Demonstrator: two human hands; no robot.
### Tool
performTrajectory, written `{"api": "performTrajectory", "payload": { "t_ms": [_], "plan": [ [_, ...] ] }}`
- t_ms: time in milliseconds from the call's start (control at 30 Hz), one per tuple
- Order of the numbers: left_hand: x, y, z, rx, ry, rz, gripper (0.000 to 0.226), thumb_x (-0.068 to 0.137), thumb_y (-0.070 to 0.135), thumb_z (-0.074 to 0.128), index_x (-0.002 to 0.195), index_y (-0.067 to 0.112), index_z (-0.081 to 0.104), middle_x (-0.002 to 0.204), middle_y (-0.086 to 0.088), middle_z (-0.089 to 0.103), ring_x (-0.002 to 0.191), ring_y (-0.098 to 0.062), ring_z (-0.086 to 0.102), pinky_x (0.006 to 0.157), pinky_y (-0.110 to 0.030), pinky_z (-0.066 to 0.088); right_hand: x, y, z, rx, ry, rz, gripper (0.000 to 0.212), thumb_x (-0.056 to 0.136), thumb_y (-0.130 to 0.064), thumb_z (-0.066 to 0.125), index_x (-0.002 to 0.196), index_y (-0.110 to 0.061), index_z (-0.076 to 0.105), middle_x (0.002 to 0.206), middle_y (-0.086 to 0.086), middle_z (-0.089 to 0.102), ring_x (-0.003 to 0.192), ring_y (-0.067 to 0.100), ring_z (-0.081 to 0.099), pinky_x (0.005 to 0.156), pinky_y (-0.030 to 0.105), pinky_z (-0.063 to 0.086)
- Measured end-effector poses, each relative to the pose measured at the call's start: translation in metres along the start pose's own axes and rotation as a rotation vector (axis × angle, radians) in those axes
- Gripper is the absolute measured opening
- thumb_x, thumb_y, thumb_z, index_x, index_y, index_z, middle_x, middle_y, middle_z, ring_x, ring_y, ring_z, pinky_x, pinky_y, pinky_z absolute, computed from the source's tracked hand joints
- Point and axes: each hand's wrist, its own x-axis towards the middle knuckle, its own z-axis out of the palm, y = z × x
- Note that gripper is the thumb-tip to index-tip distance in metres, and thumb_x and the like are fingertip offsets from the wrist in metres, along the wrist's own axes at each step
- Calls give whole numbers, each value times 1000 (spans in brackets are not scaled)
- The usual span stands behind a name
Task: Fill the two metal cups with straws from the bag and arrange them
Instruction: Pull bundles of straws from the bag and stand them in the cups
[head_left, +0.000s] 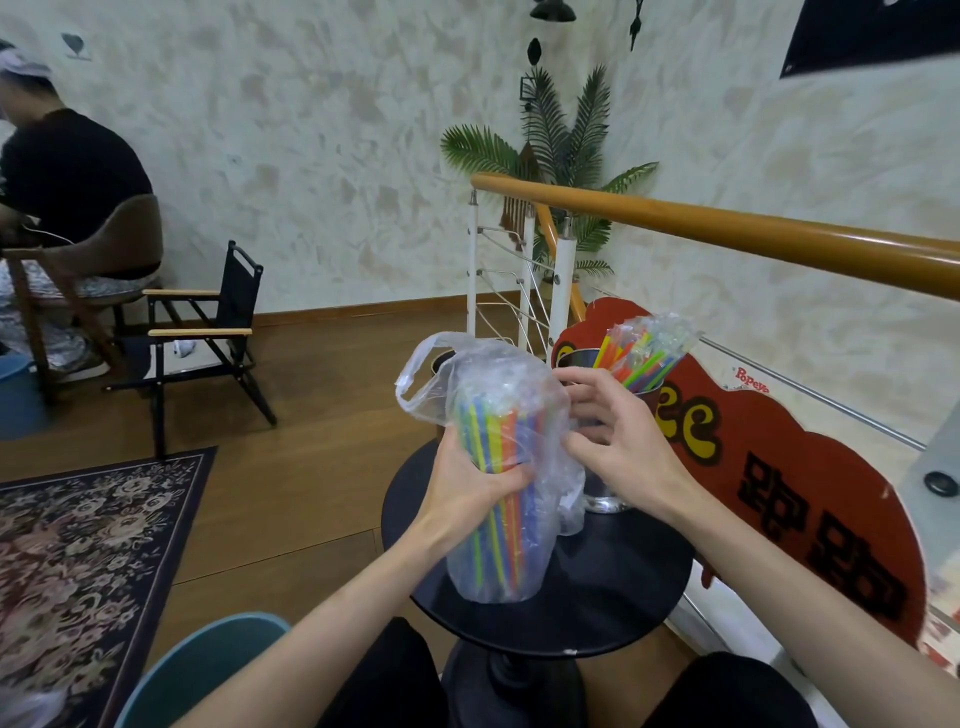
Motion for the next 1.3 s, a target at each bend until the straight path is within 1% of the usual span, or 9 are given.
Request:
{"api": "performTrajectory", "payload": {
  "t_ms": [133,267,433,600,767,967,1067,1200,1300],
  "plan": [
    [0,-1,0,-5,-5,5,58,70,13,91,119,18,58,106,2,72,97,-11,71,82,-25,56,4,-9,2,-10,111,-27,10,91,-32,74,96,-24,71,93,-8,73,90,9,69,80,31,58],
    [1,-3,-1,-3,2,16,63,70,14,92,122,20,57,110,2,71,102,-11,69,87,-27,57,6,-7,5,-2,192,-25,18,90,-23,76,80,-12,67,78,2,72,74,18,70,70,37,59],
    [3,-6,-4,-10,-6,4,62,69,13,90,120,9,57,104,-4,73,95,-14,72,82,-26,56,-8,16,15,-54,-1,138,19,92,-19,73,74,-16,73,92,-4,76,90,2,70,88,36,57],
    [1,-4,-5,-5,-25,12,66,67,18,93,121,5,59,101,-5,75,94,-14,72,80,-23,55,-11,23,16,-142,-63,223,5,90,-19,74,90,-24,74,97,-12,74,96,1,68,88,27,56],
    [0,0,-4,-13,-15,46,65,72,3,88,124,18,53,104,5,73,98,-11,71,83,-20,54,-7,5,8,-167,13,-29,70,84,-6,76,145,-25,48,139,-15,53,128,-4,48,100,13,42],
    [2,-5,-6,-16,-28,43,60,73,4,86,125,15,58,110,-2,73,102,-17,71,88,-30,56,-3,-5,13,-52,180,-94,5,90,-23,76,92,-20,72,88,-10,72,86,6,67,76,18,52],
    [2,-5,-5,-17,-10,40,70,69,7,90,127,16,52,115,-3,69,105,-13,69,89,-26,55,-1,2,15,-102,208,-80,12,91,-23,76,85,-18,67,78,-6,68,74,10,65,66,22,52],
    [2,-5,-5,-10,-20,42,75,68,6,91,128,21,49,116,1,67,105,-10,68,90,-27,55,-5,7,13,-101,146,-50,14,93,-16,73,103,-20,64,81,-6,67,77,6,65,68,17,52],
    [3,-5,-5,2,-24,44,73,69,5,90,127,22,49,115,1,67,104,-10,68,90,-28,55,-10,13,16,-164,155,-49,7,92,-13,74,90,-19,70,82,-9,69,77,5,65,67,14,50]
  ]
}}
